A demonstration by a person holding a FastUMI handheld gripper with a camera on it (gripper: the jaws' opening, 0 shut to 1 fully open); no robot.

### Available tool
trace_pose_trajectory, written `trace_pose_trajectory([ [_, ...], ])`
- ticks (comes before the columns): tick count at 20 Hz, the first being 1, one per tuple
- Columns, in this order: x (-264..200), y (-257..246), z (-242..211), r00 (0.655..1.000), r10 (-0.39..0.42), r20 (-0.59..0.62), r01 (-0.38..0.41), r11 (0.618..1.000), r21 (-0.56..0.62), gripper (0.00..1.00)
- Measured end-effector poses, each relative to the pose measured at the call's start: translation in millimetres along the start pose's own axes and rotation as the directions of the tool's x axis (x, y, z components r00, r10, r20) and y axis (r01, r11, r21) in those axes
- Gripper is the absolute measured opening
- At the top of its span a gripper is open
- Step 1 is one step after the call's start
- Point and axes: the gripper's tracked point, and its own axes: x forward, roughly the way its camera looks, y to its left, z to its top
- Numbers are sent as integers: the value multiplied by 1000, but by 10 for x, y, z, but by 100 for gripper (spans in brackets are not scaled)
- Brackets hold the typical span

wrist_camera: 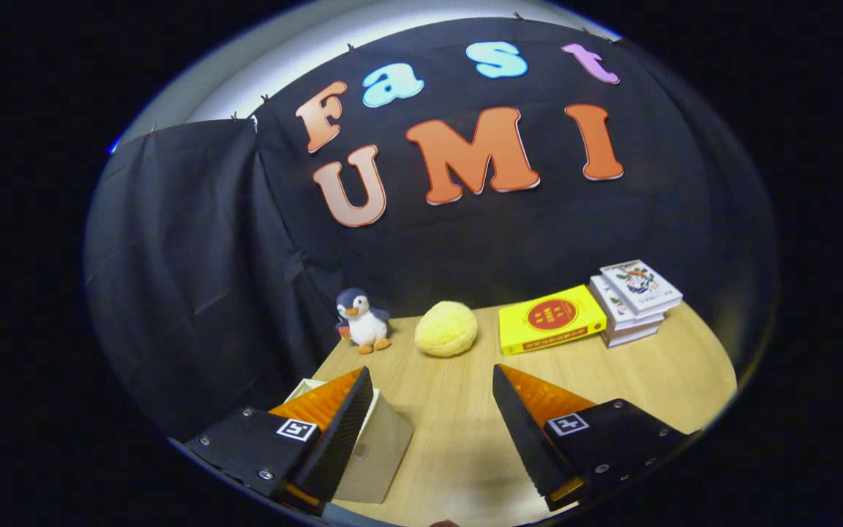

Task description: Open the storage box then place both shoes into the box .Put the left shoe in first, then the right shoe, with the right side of both shoes facing outward in a uniform manner.

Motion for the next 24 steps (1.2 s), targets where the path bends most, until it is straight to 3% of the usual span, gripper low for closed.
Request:
trace_pose_trajectory([
  [7,-467,-673,808,969,-24,246,33,999,-33,98],
  [14,-856,-1069,1389,899,-47,436,95,992,-88,98],
  [24,-1136,-900,1711,844,-13,536,114,981,-157,98],
])
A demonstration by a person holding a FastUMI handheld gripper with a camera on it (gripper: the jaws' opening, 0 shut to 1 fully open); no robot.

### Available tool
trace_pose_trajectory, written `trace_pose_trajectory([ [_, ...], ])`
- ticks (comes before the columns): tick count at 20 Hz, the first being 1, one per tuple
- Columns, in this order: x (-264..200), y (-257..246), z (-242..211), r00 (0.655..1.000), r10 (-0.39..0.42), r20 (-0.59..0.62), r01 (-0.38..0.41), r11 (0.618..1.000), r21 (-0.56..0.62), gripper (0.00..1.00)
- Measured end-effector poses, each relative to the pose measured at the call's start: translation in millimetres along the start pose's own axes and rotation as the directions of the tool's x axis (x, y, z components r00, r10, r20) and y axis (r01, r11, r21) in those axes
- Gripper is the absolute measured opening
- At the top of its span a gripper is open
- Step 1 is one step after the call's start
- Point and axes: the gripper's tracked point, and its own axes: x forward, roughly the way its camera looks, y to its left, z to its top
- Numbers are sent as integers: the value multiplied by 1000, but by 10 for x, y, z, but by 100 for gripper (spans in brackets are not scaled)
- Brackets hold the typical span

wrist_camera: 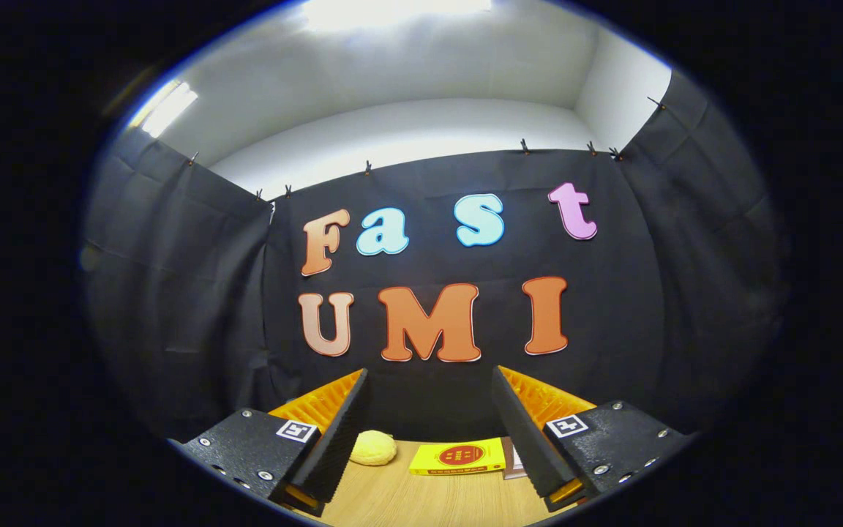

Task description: Open the storage box then place both shoes into the box .Put the left shoe in first, then the right shoe, with the right side of both shoes facing outward in a uniform manner.

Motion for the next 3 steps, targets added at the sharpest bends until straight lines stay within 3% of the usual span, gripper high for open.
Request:
trace_pose_trajectory([
  [3,15,27,52,1000,2,7,-2,1000,-6,98],
])
